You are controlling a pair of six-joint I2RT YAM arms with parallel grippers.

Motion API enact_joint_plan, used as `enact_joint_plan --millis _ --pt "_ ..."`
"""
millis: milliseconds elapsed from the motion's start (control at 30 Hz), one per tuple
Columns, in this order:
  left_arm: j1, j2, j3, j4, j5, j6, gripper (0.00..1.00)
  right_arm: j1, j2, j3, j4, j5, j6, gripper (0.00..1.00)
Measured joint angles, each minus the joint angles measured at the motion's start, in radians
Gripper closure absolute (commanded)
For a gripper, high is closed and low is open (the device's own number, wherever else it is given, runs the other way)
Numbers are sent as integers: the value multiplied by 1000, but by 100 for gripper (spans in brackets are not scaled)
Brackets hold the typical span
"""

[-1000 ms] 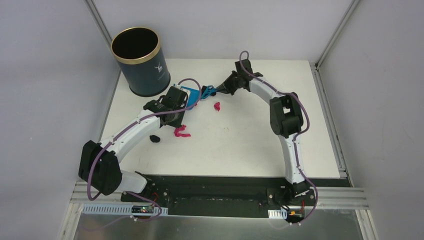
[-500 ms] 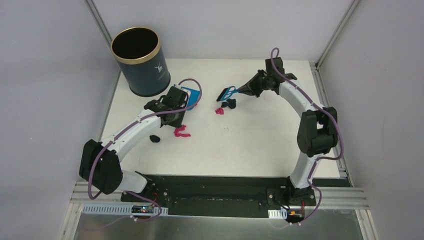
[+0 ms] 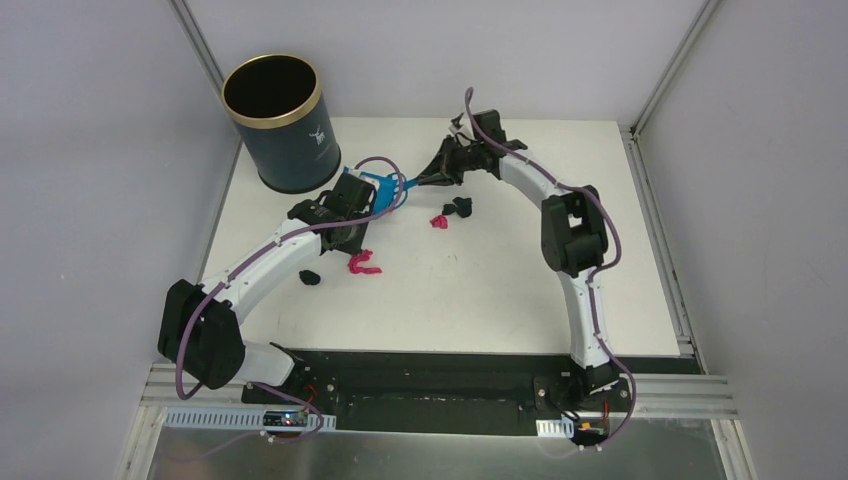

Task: Sweep away the paper scraps from the table

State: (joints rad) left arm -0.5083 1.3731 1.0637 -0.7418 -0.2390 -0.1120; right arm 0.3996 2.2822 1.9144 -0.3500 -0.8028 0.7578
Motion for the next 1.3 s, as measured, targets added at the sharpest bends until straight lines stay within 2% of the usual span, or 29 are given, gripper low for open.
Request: enact_joint_plan --millis 267,500,767,933,1100,1300 --pt "0 -1 0 0 -17 1 100 63 156 130 -23 -17 1 100" --pt "0 -1 0 0 -17 2 100 62 172 119 -88 64 5 100" --pt "0 -1 2 -2 -11 16 100 17 -40 -177 -153 161 38 100" --pt "0 -1 8 -10 -1 19 100 -33 -208 -337 -186 177 -30 100" --pt "0 -5 8 -19 2 18 100 -48 -286 -390 -151 64 -85 100" --pt "0 -20 8 -20 2 18 100 71 -293 -390 -110 -15 -125 100"
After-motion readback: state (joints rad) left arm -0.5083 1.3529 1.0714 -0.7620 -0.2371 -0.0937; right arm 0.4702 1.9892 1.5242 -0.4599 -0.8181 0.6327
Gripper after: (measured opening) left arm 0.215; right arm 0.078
